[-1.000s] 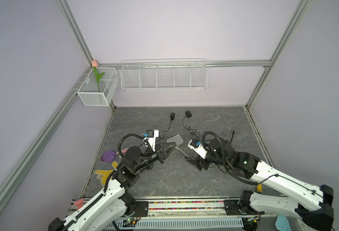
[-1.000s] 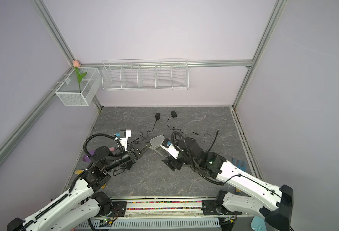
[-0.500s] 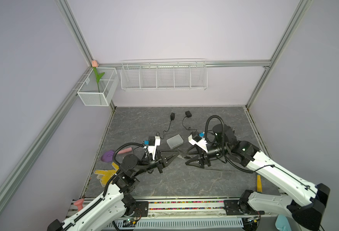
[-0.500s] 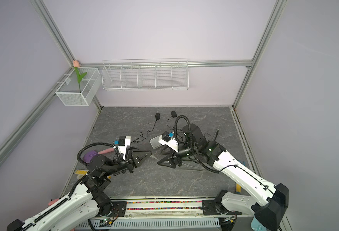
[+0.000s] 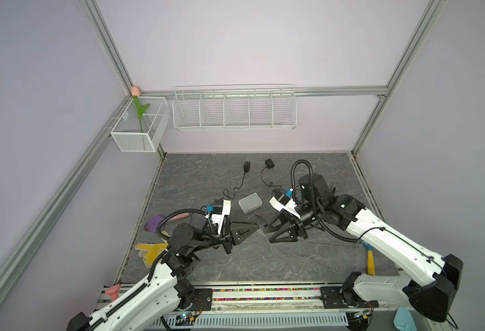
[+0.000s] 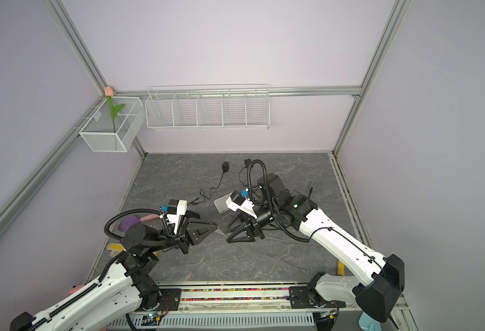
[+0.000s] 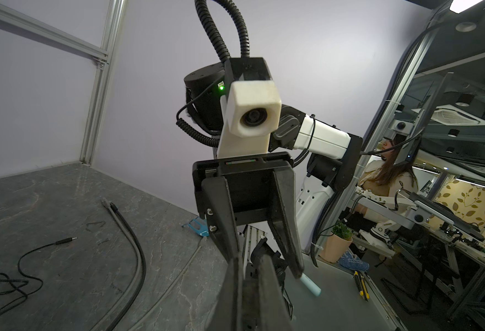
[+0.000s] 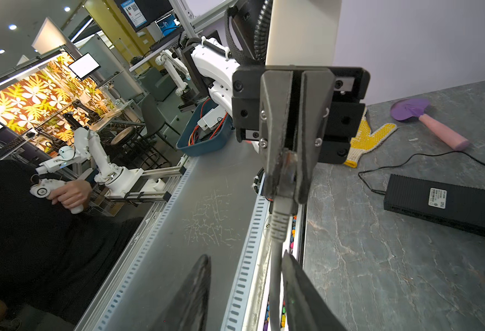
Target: Insert the plug into the switch port
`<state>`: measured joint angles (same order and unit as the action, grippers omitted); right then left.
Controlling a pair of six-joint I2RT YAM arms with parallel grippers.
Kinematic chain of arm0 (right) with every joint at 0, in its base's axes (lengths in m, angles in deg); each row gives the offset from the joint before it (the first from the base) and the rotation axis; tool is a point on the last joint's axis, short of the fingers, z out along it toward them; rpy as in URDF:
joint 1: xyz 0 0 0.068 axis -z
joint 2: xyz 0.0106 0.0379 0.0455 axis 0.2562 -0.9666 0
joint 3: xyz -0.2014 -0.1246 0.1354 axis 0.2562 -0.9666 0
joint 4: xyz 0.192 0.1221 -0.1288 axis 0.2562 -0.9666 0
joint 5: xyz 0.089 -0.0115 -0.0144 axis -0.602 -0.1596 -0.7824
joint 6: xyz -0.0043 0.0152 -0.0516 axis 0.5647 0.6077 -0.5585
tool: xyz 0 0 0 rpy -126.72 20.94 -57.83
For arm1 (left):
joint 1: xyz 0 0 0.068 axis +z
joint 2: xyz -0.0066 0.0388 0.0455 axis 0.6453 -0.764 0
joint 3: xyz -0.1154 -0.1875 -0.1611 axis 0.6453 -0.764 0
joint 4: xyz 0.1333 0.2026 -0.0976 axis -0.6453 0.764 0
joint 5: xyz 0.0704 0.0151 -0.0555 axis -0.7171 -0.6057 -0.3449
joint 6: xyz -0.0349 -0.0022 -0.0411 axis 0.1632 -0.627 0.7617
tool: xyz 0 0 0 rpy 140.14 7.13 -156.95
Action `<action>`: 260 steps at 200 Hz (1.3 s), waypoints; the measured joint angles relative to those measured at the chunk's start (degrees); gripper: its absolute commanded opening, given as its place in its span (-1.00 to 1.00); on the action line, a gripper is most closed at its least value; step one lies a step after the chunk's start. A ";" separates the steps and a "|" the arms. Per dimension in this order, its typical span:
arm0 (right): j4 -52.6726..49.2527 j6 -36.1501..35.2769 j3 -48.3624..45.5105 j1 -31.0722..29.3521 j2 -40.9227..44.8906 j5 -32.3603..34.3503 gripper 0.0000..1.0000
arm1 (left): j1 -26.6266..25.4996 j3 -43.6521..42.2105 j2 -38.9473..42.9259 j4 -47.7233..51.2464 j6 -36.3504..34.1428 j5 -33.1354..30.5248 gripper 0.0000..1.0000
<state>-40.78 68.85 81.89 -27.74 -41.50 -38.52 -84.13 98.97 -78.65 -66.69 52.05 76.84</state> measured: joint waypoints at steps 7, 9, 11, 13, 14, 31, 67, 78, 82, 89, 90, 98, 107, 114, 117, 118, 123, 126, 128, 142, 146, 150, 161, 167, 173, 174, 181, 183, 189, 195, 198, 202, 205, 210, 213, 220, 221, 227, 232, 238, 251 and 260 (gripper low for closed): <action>-0.33 -0.07 0.11 -0.07 -0.39 0.00 -0.16 | -0.20 0.00 -0.46 -0.20 0.00 0.04 -1.00; -0.42 -0.11 0.17 -0.09 -0.55 0.00 -0.17 | -0.28 0.00 -0.68 -0.28 -0.02 0.17 -1.00; -0.52 -0.17 0.24 -0.11 -0.72 0.00 -0.19 | -0.33 0.00 -0.76 -0.31 -0.02 0.20 -1.00; -0.55 -0.22 0.26 -0.11 -0.81 0.02 -0.20 | -0.37 0.00 -0.85 -0.35 -0.02 0.20 -1.00; -0.57 -0.24 0.26 -0.13 -0.87 0.02 -0.21 | -0.39 0.00 -0.90 -0.37 -0.02 0.20 -1.00; -1.16 -0.63 0.72 -0.26 -2.05 0.04 -0.44 | -0.70 0.00 -1.53 -0.57 -0.11 0.39 -1.00; -2.32 -1.46 1.16 -0.26 -2.80 0.50 -0.61 | -1.05 0.09 -1.62 -0.59 -0.48 0.55 -1.00; -2.73 -1.51 1.16 -0.26 -2.80 0.50 -0.61 | -1.11 0.13 -1.62 -0.59 -0.72 0.55 -1.00; -2.86 -1.51 1.16 -0.26 -2.80 0.52 -0.63 | -1.11 0.15 -1.62 -0.57 -0.85 0.52 -1.00; -3.04 -1.55 1.16 -0.26 -2.82 0.61 -0.66 | -1.11 0.26 -1.64 -0.50 -1.09 0.52 -1.00; -3.06 -1.55 1.16 -0.28 -2.82 0.66 -0.66 | -1.11 0.26 -1.64 -0.50 -1.09 0.52 -1.00; -3.28 -1.60 1.16 -0.33 -2.82 0.92 -0.70 | -1.11 0.50 -1.64 -0.33 -1.29 0.44 -1.00; -3.50 -1.68 1.16 -0.46 -2.82 1.11 -0.75 | -1.11 0.74 -1.64 -0.17 -1.51 0.37 -1.00; -3.54 -1.70 1.18 -0.61 -2.82 1.49 -0.80 | -1.11 0.83 -1.64 -0.13 -1.64 0.33 -1.00; -3.52 -1.77 1.18 -0.70 -2.82 1.60 -0.82 | -1.11 0.87 -1.64 -0.04 -1.70 0.33 -1.00; -3.52 -1.77 1.18 -0.72 -2.82 1.66 -0.82 | -1.14 0.87 -1.64 -0.02 -1.73 0.33 -1.00; -3.63 -1.75 1.20 -0.85 -2.82 1.88 -0.86 | -1.14 0.87 -1.64 0.15 -1.75 0.35 -1.00; -3.69 -1.73 1.20 -0.98 -2.82 2.19 -0.87 | -1.14 0.87 -1.64 0.31 -1.75 0.33 -1.00; -3.76 -1.70 1.22 -1.03 -2.82 2.25 -0.87 | -1.14 0.87 -1.64 0.33 -1.75 0.33 -1.00; -3.93 -1.70 1.22 -1.31 -2.82 3.13 -0.87 | -1.14 0.87 -1.64 0.81 -1.95 0.33 -1.00; -3.96 -1.70 1.22 -1.38 -2.80 3.43 -0.87 | -1.14 0.87 -1.64 0.94 -1.97 0.31 -1.00; -3.96 -1.68 1.22 -1.46 -2.78 3.72 -0.87 | -1.14 0.87 -1.64 1.03 -2.03 0.31 -1.00; -3.96 -1.57 1.22 -1.68 -2.64 4.55 -0.87 | -1.14 0.87 -1.64 1.38 -2.23 0.13 -1.00; -3.96 -1.44 1.22 -1.77 -2.47 5.25 -0.87 | -1.14 0.87 -1.62 1.60 -2.36 -0.04 -1.00; -3.96 -1.29 1.22 -1.84 -2.29 5.99 -0.87 | -1.14 0.90 -1.62 1.88 -2.49 -0.28 -1.00; -3.98 -1.27 1.22 -1.84 -2.27 6.14 -0.87 | -1.14 0.90 -1.60 1.90 -2.56 -0.31 -1.00; -3.93 -1.11 1.22 -1.95 -1.99 7.04 -0.87 | -1.14 0.90 -1.55 2.12 -2.71 -0.57 -1.00; -3.93 -1.09 1.22 -1.95 -1.97 7.15 -0.87 | -1.14 0.90 -1.55 2.19 -2.75 -0.63 -1.00; -3.91 -0.90 1.22 -2.03 -1.68 7.98 -0.87 | -1.16 0.90 -1.49 2.40 -2.86 -0.83 -1.00; -3.87 -0.72 1.22 -2.16 -1.38 8.81 -0.87 | -1.20 0.90 -1.42 2.54 -2.99 -1.05 -1.00; -3.87 -0.57 1.22 -2.21 -1.27 9.11 -0.87 | -1.25 0.90 -1.38 2.64 -3.04 -1.16 -1.00; -3.82 -0.48 1.22 -2.32 -1.03 9.60 -0.87 | -1.25 0.90 -1.29 2.73 -3.13 -1.25 -1.00; -3.80 -0.35 1.22 -2.38 -0.87 9.94 -0.87 | -1.29 0.90 -1.22 2.82 -3.19 -1.31 -1.00; -3.72 -0.26 1.22 -2.49 -0.66 10.32 -0.87 | -1.36 0.87 -1.11 2.86 -3.21 -1.44 -1.00; -3.65 -0.13 1.22 -2.56 -0.48 10.62 -0.87 | -1.38 0.90 -1.03 2.89 -3.21 -1.57 -1.00; -3.45 0.04 1.22 -2.64 -0.15 11.17 -0.87 | -1.46 0.87 -0.87 2.89 -3.26 -1.79 -1.00; -3.43 0.07 1.22 -2.67 -0.13 11.23 -0.87 | -1.46 0.90 -0.85 2.89 -3.26 -1.81 -1.00; -3.28 0.13 1.22 -2.78 0.11 11.61 -0.87 | -1.46 0.90 -0.79 2.89 -3.26 -1.92 -1.00; -3.21 0.24 1.22 -2.84 0.24 11.89 -0.87 | -1.46 0.90 -0.74 2.89 -3.26 -2.03 -1.00; -3.04 0.28 1.22 -2.89 0.37 12.20 -0.87 | -1.46 0.90 -0.70 2.89 -3.26 -2.10 -1.00; -2.95 0.48 1.22 -2.91 0.46 12.83 -0.87 | -1.46 0.90 -0.63 3.17 -3.26 -2.49 -0.94; -2.84 0.74 1.22 -2.95 0.52 13.60 -0.88 | -1.46 1.07 -0.48 4.04 -3.41 -3.08 -0.48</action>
<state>-43.63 69.59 83.11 -30.69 -40.97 -24.92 -85.59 100.04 -79.13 -62.65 48.64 73.75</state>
